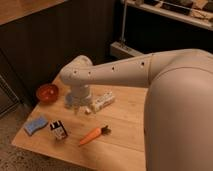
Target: Place the pepper in the ceramic cup
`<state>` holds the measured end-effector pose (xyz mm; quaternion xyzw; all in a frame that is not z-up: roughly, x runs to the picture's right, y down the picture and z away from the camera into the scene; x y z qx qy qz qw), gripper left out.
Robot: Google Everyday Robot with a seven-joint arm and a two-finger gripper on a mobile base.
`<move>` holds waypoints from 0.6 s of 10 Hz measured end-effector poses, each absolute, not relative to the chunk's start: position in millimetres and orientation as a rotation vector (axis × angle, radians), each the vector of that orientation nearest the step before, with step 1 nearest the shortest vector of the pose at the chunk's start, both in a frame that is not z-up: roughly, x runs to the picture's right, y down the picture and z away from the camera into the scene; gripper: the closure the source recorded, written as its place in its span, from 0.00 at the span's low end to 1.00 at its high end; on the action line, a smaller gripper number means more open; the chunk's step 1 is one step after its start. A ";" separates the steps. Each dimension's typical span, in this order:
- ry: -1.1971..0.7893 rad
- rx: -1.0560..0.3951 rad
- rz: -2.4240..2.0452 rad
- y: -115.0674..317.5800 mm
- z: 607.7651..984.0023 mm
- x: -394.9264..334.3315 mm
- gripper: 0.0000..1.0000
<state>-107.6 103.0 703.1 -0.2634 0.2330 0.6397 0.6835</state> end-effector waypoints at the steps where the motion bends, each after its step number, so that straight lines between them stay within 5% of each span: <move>1: 0.522 -0.590 1.434 102.9 702.9 -107.7 0.35; 6: 0.493 -0.602 1.446 101.3 705.2 -112.3 0.35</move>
